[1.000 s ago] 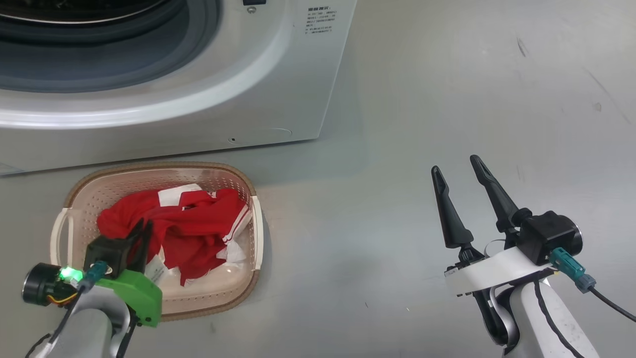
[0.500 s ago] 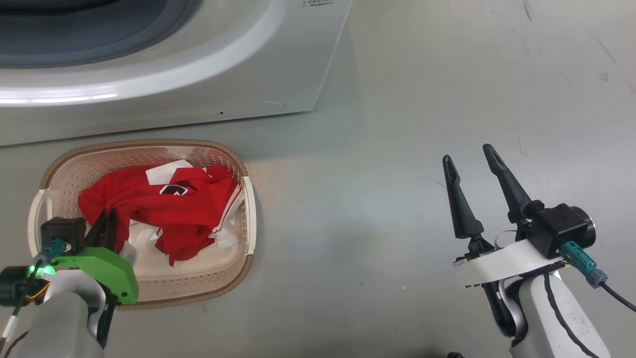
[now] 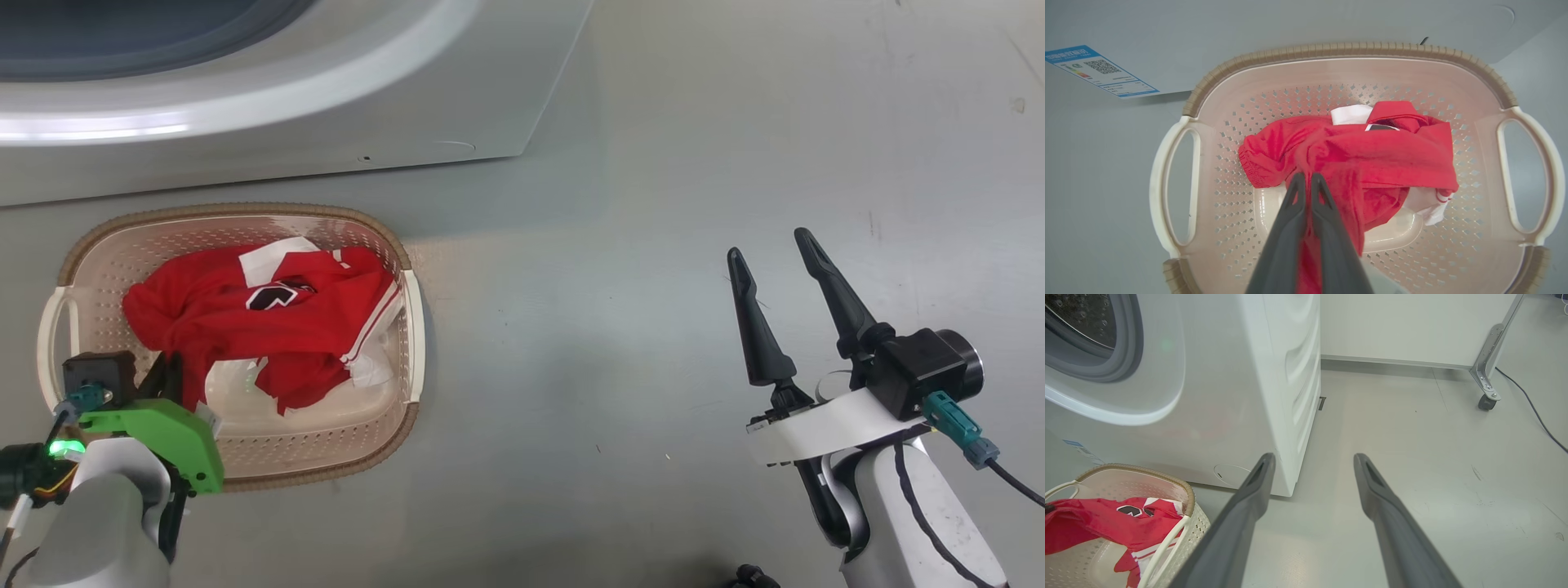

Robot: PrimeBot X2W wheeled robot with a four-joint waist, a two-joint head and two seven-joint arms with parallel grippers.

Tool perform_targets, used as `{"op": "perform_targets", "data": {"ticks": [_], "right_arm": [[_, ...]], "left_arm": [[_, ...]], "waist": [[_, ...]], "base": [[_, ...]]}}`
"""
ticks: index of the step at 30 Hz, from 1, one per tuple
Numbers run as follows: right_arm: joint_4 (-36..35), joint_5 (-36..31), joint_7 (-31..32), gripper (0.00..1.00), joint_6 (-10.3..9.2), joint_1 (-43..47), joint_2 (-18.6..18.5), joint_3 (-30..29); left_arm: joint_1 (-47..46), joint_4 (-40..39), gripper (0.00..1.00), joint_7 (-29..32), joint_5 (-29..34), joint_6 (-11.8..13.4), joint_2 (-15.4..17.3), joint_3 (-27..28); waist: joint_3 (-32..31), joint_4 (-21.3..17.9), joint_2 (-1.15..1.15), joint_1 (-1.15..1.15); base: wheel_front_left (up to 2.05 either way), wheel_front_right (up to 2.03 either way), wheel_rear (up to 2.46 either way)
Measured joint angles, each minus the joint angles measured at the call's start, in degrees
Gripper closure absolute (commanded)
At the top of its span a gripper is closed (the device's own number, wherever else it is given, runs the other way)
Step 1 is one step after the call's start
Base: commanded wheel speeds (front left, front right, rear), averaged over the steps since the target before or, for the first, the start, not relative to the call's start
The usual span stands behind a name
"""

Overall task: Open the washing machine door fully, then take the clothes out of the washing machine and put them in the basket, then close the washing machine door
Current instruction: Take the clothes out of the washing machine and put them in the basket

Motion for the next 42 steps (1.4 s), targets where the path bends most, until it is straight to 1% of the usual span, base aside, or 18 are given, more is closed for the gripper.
{"op": "perform_targets", "data": {"ticks": [4, 5, 6, 7, 8, 17, 21, 26, 27, 29, 34, 37, 42], "right_arm": [[0.0, -0.01, 0.0, 0.0, 0.0, -0.14, -0.08, -0.04], [0.0, -0.02, 0.0, 0.0, 0.0, -0.23, -0.08, -0.04], [0.0, -0.03, 0.0, 0.0, 0.0, -0.29, -0.08, -0.04], [0.0, -0.1, 0.0, 0.0, 0.0, -0.37, -0.07, -0.04], [0.0, -0.21, 0.0, 0.0, 0.0, -0.43, -0.07, -0.07], [0.38, -0.51, 0.0, 0.0, -0.01, -0.57, -0.01, -0.65], [0.96, -0.51, 0.0, 0.0, 0.0, -0.59, 0.0, -0.65], [1.64, -0.51, 0.0, 0.0, 0.03, -0.77, 0.0, -1.02], [1.89, -0.51, 0.01, 0.0, 0.07, -0.77, 0.0, -1.12], [2.24, -0.51, 0.0, 0.0, 0.07, -0.77, 0.01, -1.3], [2.88, -0.46, 0.0, 0.0, 0.07, -0.76, 0.03, -2.38], [3.58, -0.38, 0.01, 0.0, 0.08, -0.6, 0.03, -2.76], [4.42, 0.21, 0.0, 0.0, 0.09, 0.03, 0.08, -3.33]], "left_arm": [[-0.82, 2.16, 1.0, 0.0, -0.36, 0.0, -0.44, 0.26], [-0.9, 2.59, 0.77, 0.0, -0.37, 0.0, -0.47, 0.26], [-0.96, 2.97, 0.51, -0.01, -0.37, 0.0, -0.48, 0.26], [-1.12, 3.37, 0.18, -0.08, -0.37, 0.0, -0.49, 0.26], [-1.35, 3.72, 0.0, -0.09, -0.37, 0.0, -0.53, 0.26], [-2.77, 6.68, 0.0, -0.92, 0.1, -0.18, -2.04, -1.6], [-2.71, 8.22, 0.0, -1.46, 0.08, -0.2, -2.69, -1.64], [-2.7, 8.21, 0.0, -2.44, 0.08, -0.31, -3.52, -1.92], [-2.7, 8.11, 0.0, -2.65, 0.11, -0.66, -3.63, -2.25], [-2.7, 7.75, 0.0, -2.94, 0.98, -0.74, -3.68, -3.6], [-2.65, 6.21, 0.0, -3.43, 1.56, -0.79, -4.27, -4.75], [-2.58, 5.1, 0.0, -3.44, 2.92, -1.08, -4.52, -5.72], [-2.46, -0.49, 0.0, -3.44, 3.38, -1.22, -4.59, -5.84]], "waist": [[0.12, -0.03, 0.0, 0.0], [0.12, -0.03, 0.0, 0.0], [0.12, -0.04, 0.0, 0.0], [0.12, -0.04, 0.0, 0.0], [0.11, -0.03, 0.0, 0.0], [-1.2, 0.57, 0.0, 0.0], [-2.61, 1.13, 0.0, 0.0], [-4.89, 1.9, 0.0, 0.0], [-5.4, 2.07, 0.0, 0.0], [-6.49, 2.45, 0.0, 0.0], [-9.5, 3.53, 0.0, 0.0], [-11.47, 4.25, 0.0, 0.0], [-14.9, 5.45, 0.0, 0.0]], "base": [[0.0, 0.0, 0.0], [0.0, 0.0, 0.0], [0.0, 0.0, 0.0], [0.0, 0.0, 0.0], [0.0, 0.0, 0.0], [0.0, 0.0, 0.0], [0.0, 0.0, 0.0], [0.0, 0.0, 0.0], [0.0, 0.0, 0.0], [0.0, 0.0, 0.0], [0.0, 0.0, 0.0], [0.0, 0.0, 0.0], [0.0, 0.0, 0.0]]}}
